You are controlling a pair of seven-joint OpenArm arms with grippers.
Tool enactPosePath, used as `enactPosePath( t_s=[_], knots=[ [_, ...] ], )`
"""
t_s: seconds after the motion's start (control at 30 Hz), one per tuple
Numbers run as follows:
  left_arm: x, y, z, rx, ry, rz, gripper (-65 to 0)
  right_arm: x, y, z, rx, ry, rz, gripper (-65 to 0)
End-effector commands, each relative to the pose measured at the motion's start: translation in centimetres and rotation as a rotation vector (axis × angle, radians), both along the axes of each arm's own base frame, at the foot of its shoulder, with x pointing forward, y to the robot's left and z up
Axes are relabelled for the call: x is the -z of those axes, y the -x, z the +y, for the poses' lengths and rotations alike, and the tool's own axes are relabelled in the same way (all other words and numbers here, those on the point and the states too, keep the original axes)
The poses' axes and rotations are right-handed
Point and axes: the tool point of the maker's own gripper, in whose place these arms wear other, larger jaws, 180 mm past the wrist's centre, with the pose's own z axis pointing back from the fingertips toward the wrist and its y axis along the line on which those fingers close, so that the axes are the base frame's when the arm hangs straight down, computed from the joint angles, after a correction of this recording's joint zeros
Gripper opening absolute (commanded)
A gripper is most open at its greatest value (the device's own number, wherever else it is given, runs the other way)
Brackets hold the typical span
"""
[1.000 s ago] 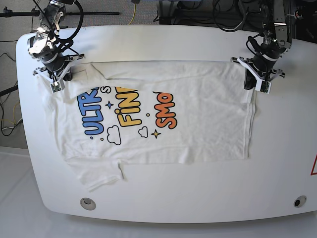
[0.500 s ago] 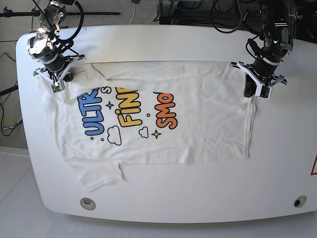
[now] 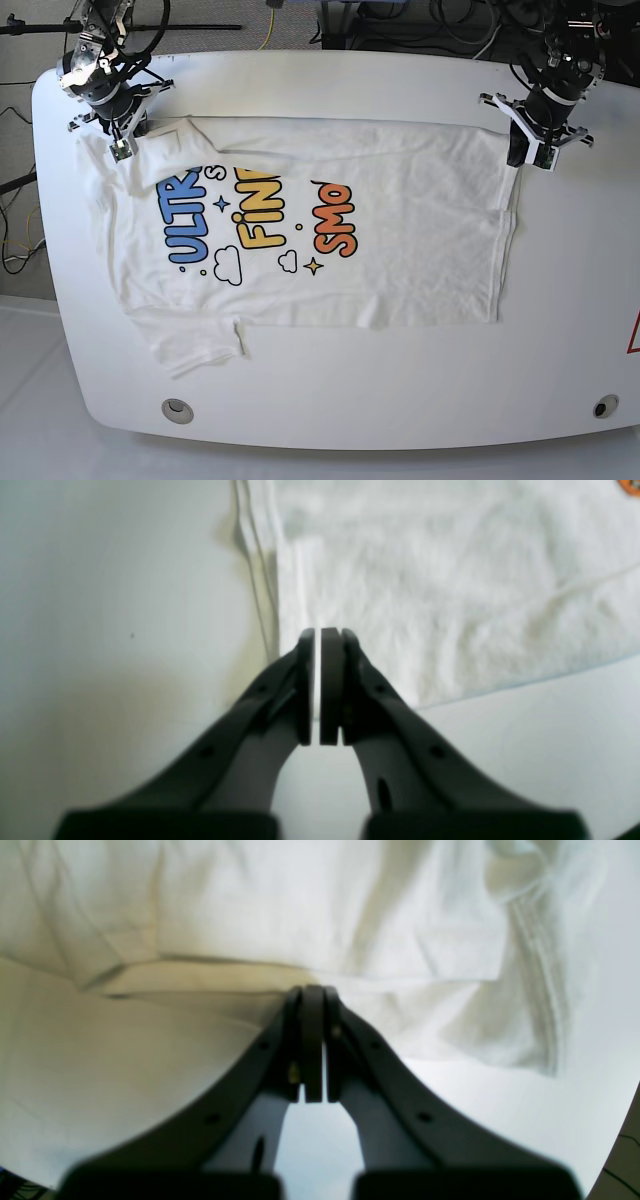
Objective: Fold the T-shirt properly
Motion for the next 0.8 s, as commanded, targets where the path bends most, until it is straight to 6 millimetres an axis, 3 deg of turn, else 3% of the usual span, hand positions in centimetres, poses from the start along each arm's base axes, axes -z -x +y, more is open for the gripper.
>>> enactPosePath(
  t_s=[0.0,0.33,0.6,0.77],
  knots=[
    [-1.5,-0.1,-0.5,0.031,0.009,-0.053,-65.0,-1.5,-0.7,0.1,-0.033,0.030,-0.049,-65.0],
    [-1.9,-0.4,-1.3,0.030,0.044,-0.080,-65.0,-1.3,-1.4,0.0,-0.021,0.031,-0.055,-65.0],
    [-0.6,-0.5,-1.5,0.019,0.060,-0.055,-65.0,-1.1,-1.6,0.2,-0.019,0.029,-0.056,-65.0],
    [0.3,-1.0,-0.5,-0.001,0.043,-0.030,-65.0,-1.2,-2.0,0.6,-0.026,0.009,-0.064,-65.0]
  ],
)
